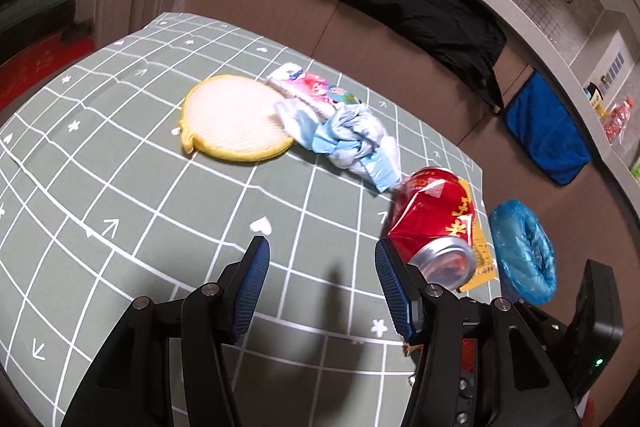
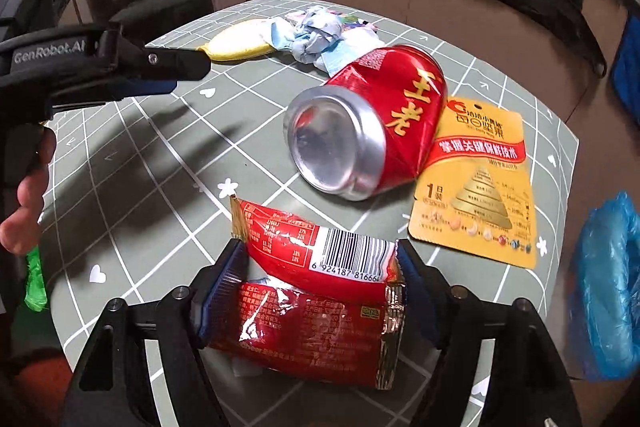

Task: Collect trash
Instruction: 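Move both tools back to the table and grasp the red snack packet with the right tool, then grasp the crushed red can with the left tool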

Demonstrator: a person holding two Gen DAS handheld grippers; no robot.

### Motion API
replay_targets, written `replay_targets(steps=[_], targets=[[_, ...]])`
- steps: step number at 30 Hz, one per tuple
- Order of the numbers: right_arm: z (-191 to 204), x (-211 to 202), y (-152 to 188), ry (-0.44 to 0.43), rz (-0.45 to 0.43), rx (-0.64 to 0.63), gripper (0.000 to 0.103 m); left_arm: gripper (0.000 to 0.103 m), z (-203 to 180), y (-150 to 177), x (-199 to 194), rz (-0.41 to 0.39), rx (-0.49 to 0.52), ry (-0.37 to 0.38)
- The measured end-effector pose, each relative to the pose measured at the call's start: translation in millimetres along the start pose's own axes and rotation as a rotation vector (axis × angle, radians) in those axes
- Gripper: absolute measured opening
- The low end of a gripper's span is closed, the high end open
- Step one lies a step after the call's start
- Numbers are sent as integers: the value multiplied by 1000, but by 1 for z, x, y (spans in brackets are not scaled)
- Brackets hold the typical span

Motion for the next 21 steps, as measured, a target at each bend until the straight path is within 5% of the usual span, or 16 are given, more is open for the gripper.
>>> replay_targets(steps=[7,21], targets=[[-8,-21,5,-4,-18,18,20,56,-6,5,4,17,8,4],[-67,-82,22,-28,-153,226,12,56,-60,9,6,38,84,72]])
Point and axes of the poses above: each gripper's, at about its wrist camera, not at the fingertips, and x roughly the way its jaws point, z to its left, y to its underside, the point moved 8 cm from there along x, roughly the way its jaws point, and after that the axes turned 4 degrees about -z, right-handed, at the moved point
